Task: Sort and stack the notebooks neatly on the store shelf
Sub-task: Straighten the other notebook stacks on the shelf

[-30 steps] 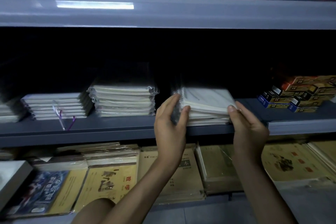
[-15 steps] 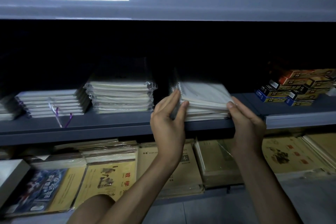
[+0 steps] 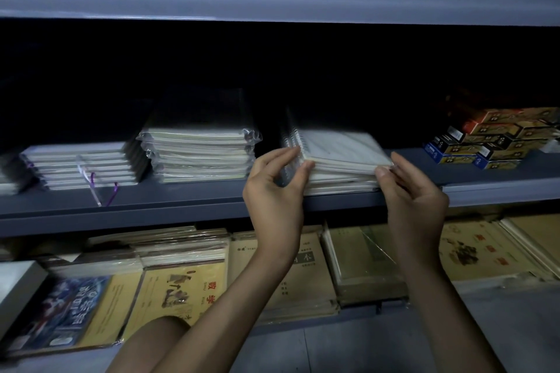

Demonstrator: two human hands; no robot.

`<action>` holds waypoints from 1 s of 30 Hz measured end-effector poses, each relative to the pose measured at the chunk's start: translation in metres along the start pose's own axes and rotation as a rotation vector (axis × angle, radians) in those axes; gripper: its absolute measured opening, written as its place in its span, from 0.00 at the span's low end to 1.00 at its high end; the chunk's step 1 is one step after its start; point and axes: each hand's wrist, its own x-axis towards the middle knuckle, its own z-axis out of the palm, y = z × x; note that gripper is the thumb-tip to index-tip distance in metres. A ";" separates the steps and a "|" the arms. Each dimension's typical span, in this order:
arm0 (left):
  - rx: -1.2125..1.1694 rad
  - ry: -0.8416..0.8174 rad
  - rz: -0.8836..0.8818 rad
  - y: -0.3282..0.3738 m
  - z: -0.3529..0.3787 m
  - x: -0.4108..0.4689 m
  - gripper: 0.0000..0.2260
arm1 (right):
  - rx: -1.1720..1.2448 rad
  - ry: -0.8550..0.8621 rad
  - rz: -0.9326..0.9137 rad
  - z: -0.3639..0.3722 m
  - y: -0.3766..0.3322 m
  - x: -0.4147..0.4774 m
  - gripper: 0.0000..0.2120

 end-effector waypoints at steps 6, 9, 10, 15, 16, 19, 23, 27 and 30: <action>0.050 -0.032 0.003 0.006 -0.002 0.004 0.13 | 0.004 -0.031 -0.003 -0.002 -0.002 0.002 0.21; 0.031 -0.049 0.003 0.006 -0.001 0.006 0.13 | 0.047 -0.051 0.019 -0.002 -0.004 0.008 0.21; 0.024 -0.047 0.009 0.006 -0.001 0.008 0.13 | 0.061 -0.056 0.023 -0.002 -0.004 0.010 0.20; -0.018 -0.029 0.017 0.006 0.001 0.019 0.12 | 0.101 -0.070 0.028 0.002 -0.006 0.019 0.21; -0.020 -0.028 0.015 0.004 0.001 0.019 0.12 | 0.103 -0.071 0.026 0.003 -0.005 0.021 0.21; -0.027 -0.017 0.005 0.000 0.001 0.018 0.12 | 0.087 -0.082 0.019 0.005 -0.003 0.022 0.21; -0.008 -0.017 0.003 -0.002 0.000 0.010 0.12 | 0.067 -0.081 0.020 0.004 0.002 0.020 0.20; 0.035 0.002 0.055 -0.003 0.003 0.003 0.11 | 0.021 -0.100 0.004 0.004 0.004 0.024 0.19; 0.002 0.022 0.044 -0.001 0.005 0.002 0.11 | -0.006 -0.100 -0.016 0.003 0.005 0.027 0.19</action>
